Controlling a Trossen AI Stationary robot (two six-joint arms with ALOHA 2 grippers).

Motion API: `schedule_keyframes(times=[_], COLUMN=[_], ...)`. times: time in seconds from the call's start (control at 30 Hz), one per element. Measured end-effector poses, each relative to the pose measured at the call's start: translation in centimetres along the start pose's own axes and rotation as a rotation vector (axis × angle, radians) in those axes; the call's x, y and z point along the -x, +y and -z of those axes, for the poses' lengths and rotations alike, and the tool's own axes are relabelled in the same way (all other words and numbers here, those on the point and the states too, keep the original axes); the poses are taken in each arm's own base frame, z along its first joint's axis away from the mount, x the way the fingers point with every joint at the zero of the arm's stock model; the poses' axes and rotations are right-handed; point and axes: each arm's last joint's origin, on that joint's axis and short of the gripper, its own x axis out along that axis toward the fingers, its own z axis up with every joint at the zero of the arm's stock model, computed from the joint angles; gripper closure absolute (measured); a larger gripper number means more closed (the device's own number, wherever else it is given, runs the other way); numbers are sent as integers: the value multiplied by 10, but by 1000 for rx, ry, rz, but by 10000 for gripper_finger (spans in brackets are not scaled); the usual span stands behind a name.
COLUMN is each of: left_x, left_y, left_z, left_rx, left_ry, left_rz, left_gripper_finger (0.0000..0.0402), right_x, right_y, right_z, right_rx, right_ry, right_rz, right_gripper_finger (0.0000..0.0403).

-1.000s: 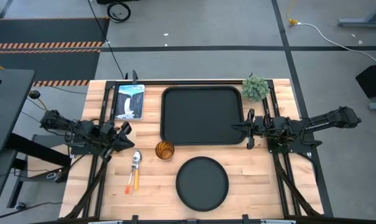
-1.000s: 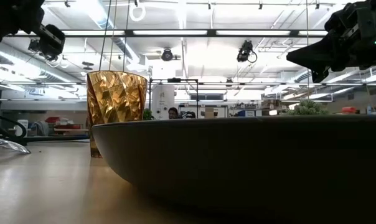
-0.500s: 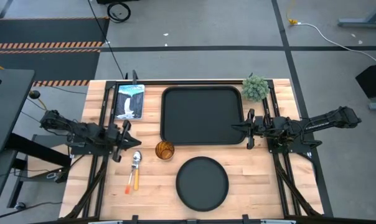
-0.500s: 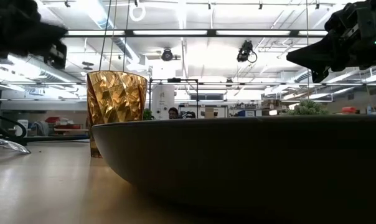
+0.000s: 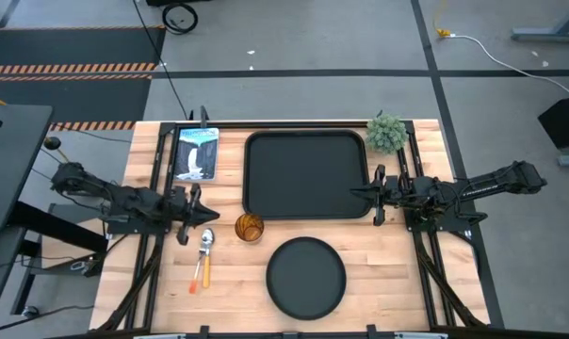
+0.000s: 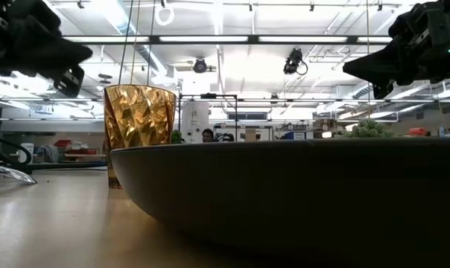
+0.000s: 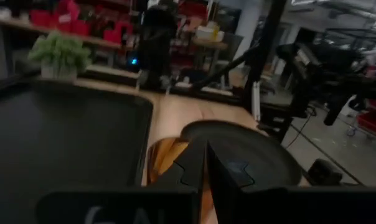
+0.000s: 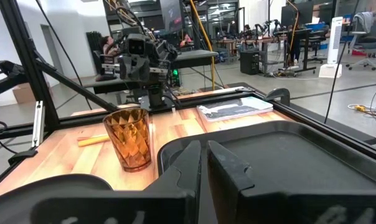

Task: Pick and place plate/cup/fork/spoon on tray
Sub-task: Put the brown cup on the black tray

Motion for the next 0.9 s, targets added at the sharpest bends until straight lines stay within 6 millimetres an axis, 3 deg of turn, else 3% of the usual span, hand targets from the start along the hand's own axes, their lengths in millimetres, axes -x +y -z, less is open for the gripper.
schedule_keyframes(times=[0.2,0.53,0.9], left_x=[-8,-22,-29], left_y=[1,-4,-1], left_z=[10,5,7], left_rx=[82,109,176], left_ry=[101,167,167], left_rz=[-46,-85,-256], left_gripper_finger=[361,266,257], right_x=[0,0,0], right_y=[0,0,0], right_z=[0,0,0], right_rx=[1,0,0], right_ry=[1,1,0], right_rz=[0,0,0], right_gripper_finger=[369,369,369])
